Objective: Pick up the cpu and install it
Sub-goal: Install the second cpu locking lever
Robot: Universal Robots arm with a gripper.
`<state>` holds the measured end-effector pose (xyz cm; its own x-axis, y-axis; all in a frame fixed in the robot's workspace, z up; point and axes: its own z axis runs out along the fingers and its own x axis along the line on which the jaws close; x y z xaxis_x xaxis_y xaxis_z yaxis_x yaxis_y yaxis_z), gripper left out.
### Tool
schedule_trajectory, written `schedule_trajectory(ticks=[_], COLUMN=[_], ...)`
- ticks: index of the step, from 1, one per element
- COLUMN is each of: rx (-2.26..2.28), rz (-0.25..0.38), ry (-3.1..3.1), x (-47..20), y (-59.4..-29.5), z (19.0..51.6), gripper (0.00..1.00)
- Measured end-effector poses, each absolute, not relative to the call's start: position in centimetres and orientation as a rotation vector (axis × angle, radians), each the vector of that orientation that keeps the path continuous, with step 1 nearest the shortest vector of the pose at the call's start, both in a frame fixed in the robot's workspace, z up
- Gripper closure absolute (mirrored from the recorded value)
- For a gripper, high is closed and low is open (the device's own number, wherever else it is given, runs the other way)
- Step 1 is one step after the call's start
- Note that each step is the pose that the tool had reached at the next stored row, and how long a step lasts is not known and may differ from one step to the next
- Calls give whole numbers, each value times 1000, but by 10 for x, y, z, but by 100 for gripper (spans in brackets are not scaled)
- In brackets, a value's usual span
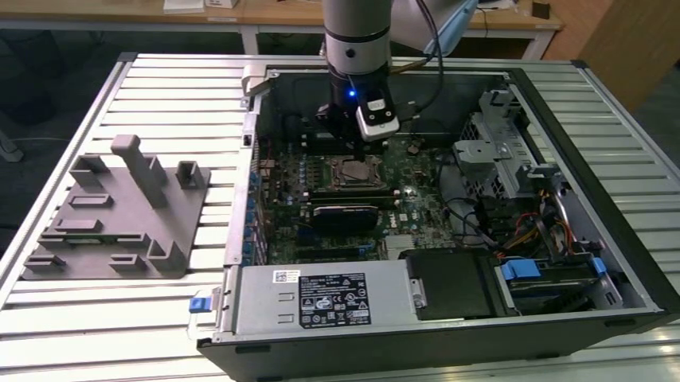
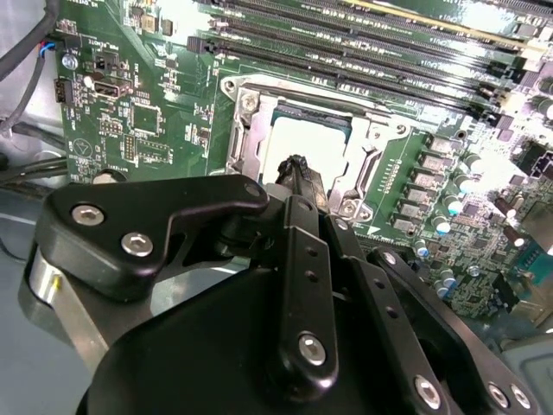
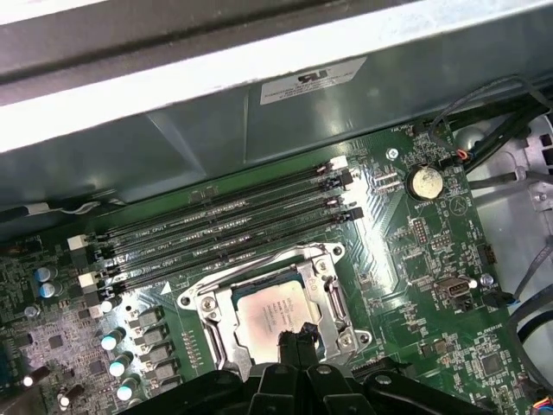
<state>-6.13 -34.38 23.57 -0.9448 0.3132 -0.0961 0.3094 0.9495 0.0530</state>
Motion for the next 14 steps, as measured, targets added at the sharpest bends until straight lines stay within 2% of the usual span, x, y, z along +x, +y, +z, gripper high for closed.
schedule_trajectory(ticks=[14], rx=[480], rz=[55], ry=[2999], x=[-61], y=[-350], z=[236], gripper=[89])
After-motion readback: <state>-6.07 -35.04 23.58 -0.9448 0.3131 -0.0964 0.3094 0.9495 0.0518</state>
